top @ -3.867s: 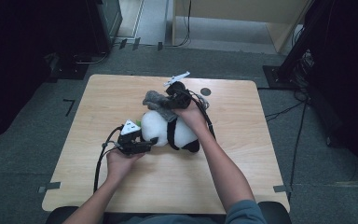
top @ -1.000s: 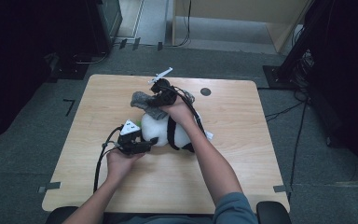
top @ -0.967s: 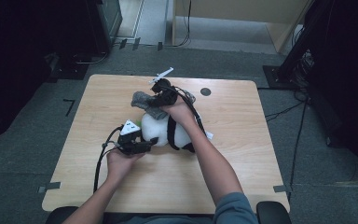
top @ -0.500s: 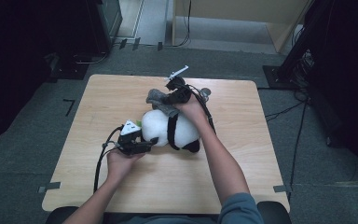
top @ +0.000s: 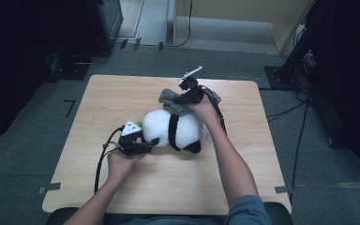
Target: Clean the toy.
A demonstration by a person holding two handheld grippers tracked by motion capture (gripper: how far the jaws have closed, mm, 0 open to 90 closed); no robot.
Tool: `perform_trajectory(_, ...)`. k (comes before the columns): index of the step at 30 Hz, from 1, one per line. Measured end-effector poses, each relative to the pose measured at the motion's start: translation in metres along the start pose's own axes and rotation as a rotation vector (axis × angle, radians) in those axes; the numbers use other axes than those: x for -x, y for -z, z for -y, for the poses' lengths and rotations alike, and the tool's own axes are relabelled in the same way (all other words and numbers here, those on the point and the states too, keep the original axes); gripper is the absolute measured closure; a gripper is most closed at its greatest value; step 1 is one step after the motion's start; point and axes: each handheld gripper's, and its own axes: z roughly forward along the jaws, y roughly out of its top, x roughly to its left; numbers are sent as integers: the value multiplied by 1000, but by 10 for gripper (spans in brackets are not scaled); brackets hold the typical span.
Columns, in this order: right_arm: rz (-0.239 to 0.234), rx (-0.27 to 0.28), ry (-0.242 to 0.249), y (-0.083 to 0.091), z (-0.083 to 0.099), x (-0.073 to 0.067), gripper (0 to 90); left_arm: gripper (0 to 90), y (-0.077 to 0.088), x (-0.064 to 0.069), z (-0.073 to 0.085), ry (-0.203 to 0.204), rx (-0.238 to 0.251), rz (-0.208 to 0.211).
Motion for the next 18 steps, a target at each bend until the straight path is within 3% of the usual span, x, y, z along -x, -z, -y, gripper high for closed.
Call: perform_trajectory(18,20,36,-107,24,29,34,749,335,0,0,1,-1,1,1)
